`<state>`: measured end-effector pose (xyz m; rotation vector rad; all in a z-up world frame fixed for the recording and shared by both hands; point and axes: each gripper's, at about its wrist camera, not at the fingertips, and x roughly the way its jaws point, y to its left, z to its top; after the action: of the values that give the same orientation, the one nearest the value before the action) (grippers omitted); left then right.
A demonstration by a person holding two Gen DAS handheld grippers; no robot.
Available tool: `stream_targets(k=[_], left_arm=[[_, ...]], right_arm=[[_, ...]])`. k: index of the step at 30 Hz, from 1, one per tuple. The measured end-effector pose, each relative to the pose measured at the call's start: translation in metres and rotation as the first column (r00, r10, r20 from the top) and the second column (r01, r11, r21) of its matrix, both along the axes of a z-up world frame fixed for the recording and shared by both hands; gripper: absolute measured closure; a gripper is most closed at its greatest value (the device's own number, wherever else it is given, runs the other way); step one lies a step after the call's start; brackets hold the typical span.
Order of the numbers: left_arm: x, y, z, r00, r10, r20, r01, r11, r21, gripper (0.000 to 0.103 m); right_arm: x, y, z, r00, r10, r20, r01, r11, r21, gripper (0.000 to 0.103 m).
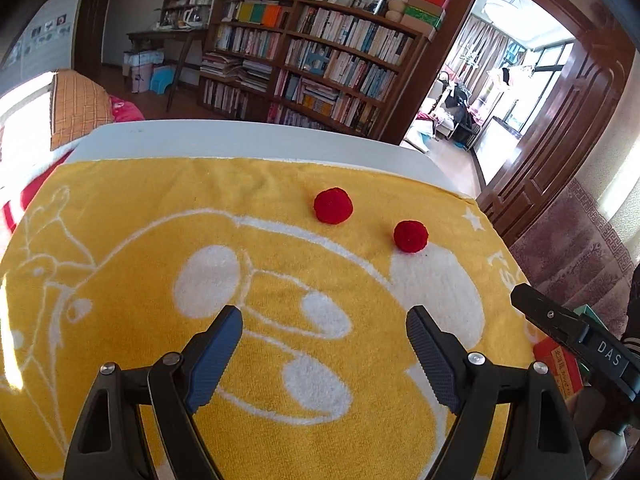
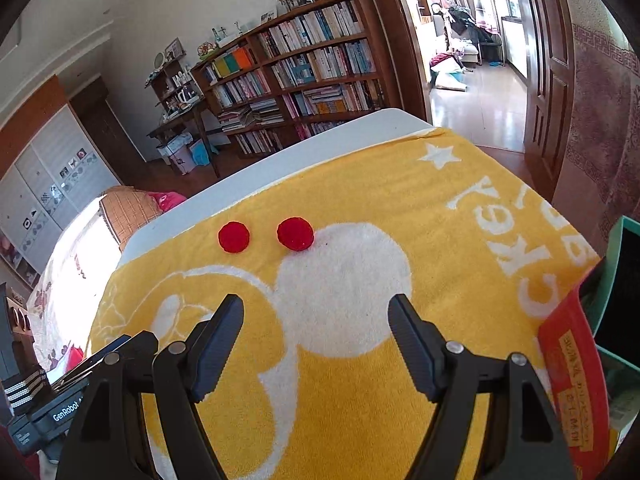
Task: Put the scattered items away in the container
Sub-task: 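Withdraw both grippers from the tin toward the two red balls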
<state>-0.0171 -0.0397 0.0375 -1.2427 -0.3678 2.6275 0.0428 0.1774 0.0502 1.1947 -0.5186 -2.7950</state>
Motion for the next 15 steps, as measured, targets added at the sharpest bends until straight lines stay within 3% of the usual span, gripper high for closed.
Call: stream_targets(k=[8,15], left_arm=[[-0.058,-0.004,-0.02,0.999,0.038,0.003,-0.038,0.999,0.008,0.017],[-0.103,0.01,-0.034,0.999,0.037,-0.005,-0.037,0.999,-0.007,0.017]], right_arm=[[-0.045,-0.003,-0.026,0.999,-0.013,0.045,0.014,0.999,-0.031,0.025],[-0.074,-0.02,-0.039,0.996,0.031,0.078,-0.032,0.999,0.006,0.025]])
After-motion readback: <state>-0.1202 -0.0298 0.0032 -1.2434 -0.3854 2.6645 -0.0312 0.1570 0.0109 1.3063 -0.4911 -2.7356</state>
